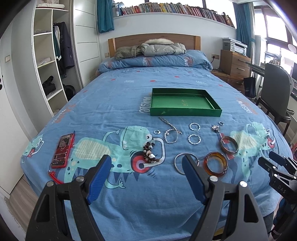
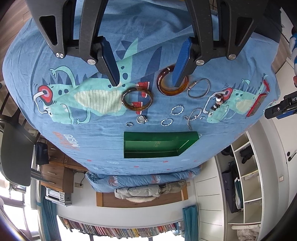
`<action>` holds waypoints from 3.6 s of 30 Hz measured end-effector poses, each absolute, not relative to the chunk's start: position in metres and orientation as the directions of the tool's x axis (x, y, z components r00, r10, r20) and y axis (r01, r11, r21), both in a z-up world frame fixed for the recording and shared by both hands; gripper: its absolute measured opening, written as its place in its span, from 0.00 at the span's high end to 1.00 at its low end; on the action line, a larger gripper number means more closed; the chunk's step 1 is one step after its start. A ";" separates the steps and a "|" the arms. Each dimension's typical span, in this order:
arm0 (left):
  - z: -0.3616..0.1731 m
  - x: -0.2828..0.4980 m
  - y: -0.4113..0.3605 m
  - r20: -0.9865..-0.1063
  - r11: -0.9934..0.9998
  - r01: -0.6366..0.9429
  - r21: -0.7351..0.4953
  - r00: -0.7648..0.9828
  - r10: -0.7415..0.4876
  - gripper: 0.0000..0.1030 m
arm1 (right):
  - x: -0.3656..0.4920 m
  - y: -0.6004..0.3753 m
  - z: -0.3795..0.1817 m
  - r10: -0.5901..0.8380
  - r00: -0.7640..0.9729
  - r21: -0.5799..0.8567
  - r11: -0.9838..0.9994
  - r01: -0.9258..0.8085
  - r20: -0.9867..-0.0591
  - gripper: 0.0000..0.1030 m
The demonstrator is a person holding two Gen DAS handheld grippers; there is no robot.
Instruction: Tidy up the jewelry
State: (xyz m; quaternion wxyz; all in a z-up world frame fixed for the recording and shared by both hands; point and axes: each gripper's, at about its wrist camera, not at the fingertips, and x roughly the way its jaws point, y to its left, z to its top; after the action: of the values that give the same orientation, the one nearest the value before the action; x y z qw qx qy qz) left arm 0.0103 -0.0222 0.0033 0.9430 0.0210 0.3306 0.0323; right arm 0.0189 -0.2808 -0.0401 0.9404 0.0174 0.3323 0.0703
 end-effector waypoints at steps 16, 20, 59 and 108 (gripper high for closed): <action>0.007 0.018 -0.024 -0.606 0.998 -0.034 0.052 0.793 0.058 0.25 | 0.020 -0.267 -0.027 0.098 0.773 0.022 0.994 -0.108 -0.627 0.43; 0.004 0.018 -0.021 -0.610 0.999 -0.026 0.044 0.791 0.047 0.25 | 0.019 -0.263 -0.026 0.086 0.770 0.008 0.994 -0.105 -0.632 0.43; -0.125 0.124 -0.032 -0.849 0.982 0.034 -0.185 0.497 -0.178 0.30 | 0.114 -0.242 -0.114 0.267 0.522 0.181 0.961 -0.210 -0.810 0.66; -0.071 0.109 -0.113 -0.739 0.957 0.160 0.243 0.670 0.076 0.96 | 0.082 -0.259 -0.064 0.197 0.702 0.066 0.975 -0.210 -0.684 0.90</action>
State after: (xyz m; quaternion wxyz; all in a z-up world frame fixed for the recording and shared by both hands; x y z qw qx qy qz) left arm 0.1092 -0.1130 -0.0709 0.9021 0.1452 0.4056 -0.0234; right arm 0.0823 -0.2592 -0.0636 0.9225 -0.0086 0.3697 0.1103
